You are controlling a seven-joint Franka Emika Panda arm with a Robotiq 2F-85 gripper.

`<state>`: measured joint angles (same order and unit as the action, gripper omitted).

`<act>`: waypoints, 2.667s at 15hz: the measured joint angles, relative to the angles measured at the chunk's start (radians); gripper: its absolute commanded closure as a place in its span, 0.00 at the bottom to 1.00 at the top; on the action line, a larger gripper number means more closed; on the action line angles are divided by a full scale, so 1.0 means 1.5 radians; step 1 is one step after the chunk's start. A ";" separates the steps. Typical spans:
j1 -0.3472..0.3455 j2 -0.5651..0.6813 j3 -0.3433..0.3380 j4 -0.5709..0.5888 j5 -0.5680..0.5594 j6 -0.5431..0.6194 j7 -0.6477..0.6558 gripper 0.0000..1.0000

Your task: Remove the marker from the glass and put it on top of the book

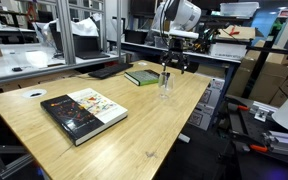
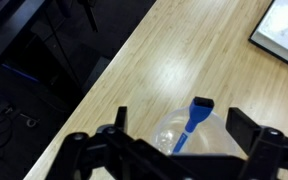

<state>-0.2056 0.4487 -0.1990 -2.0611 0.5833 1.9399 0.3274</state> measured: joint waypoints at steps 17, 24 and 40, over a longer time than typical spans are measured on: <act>0.001 0.029 0.002 0.040 0.038 -0.028 0.040 0.00; 0.002 0.057 0.005 0.064 0.038 -0.028 0.045 0.00; 0.002 0.076 0.009 0.093 0.038 -0.034 0.053 1.00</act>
<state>-0.2029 0.5628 -0.1851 -1.9213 0.6402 1.8895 0.4075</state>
